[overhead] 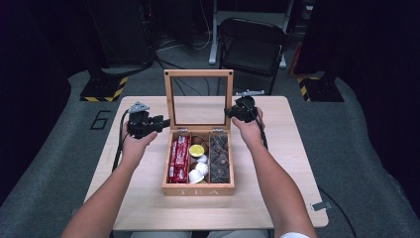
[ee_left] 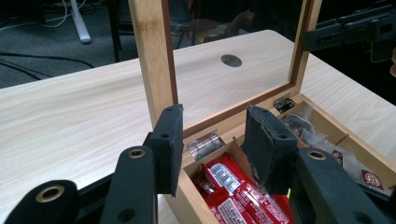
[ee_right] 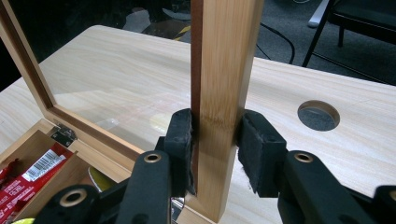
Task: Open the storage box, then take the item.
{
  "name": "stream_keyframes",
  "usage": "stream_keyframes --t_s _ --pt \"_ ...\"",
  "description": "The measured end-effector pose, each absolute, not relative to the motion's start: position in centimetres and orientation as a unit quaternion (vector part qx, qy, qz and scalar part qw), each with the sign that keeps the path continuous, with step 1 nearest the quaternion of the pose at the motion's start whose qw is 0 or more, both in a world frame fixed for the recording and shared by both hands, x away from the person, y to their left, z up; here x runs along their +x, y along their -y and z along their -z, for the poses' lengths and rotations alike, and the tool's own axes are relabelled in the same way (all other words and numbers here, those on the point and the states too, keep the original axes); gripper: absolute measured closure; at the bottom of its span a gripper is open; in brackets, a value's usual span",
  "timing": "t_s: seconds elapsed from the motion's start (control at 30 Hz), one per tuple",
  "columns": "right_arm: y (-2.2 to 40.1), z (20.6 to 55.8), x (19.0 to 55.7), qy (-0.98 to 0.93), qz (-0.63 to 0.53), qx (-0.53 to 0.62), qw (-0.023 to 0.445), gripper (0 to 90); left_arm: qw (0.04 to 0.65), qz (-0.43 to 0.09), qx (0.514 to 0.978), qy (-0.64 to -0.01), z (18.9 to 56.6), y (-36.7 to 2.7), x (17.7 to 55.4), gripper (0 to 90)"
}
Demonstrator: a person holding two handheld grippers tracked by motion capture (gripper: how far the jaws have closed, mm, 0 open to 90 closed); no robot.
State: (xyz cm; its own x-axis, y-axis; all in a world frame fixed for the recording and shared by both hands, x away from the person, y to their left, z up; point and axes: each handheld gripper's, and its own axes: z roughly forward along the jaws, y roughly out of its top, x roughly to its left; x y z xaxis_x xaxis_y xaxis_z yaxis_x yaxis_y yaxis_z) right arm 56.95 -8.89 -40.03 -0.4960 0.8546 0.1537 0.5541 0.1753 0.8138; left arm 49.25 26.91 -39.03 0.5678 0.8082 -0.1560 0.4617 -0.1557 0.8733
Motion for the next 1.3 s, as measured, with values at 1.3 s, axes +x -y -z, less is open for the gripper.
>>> stream_keyframes --t_s 1.3 --pt "8.0 38.8 50.3 -0.79 -0.436 0.404 0.147 41.5 0.491 -0.161 0.718 -0.466 38.3 -28.6 46.1 48.5"
